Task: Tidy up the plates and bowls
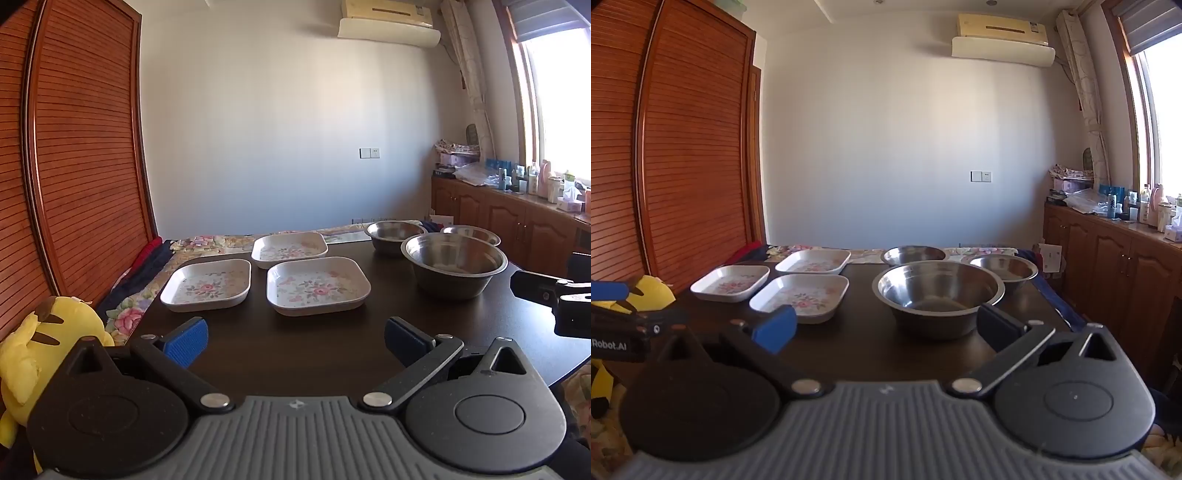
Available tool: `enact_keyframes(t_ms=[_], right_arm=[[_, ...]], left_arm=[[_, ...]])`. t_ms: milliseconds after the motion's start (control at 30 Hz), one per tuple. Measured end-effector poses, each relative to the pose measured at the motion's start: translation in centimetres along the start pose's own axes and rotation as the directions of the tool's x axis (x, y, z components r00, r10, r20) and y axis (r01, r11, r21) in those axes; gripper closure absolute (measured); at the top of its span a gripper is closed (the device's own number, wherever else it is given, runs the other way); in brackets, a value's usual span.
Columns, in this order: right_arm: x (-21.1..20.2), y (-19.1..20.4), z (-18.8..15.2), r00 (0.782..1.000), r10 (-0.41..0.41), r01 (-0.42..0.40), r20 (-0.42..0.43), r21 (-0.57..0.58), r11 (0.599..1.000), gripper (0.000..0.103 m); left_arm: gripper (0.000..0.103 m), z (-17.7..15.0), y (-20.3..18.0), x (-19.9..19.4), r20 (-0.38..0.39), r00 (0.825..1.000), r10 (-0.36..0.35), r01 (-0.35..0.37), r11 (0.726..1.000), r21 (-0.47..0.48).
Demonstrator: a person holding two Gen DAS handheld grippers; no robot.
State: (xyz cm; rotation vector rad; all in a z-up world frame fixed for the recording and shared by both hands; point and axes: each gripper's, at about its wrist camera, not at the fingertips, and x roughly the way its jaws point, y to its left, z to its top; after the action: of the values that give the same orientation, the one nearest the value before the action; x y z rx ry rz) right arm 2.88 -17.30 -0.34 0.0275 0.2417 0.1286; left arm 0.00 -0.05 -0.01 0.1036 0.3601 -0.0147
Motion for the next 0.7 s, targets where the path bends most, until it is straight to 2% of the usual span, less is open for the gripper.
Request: enact_keyframes(t_ms=[700], right_arm=[[-0.23, -0.29, -0.02, 1.0, -0.016, 0.016, 0.008, -0.003, 1.0, 0.0]], left_arm=[[0.0, 0.45, 0.16, -0.5, 0.013, 1.0, 0.004, -0.004, 1.0, -0.004]])
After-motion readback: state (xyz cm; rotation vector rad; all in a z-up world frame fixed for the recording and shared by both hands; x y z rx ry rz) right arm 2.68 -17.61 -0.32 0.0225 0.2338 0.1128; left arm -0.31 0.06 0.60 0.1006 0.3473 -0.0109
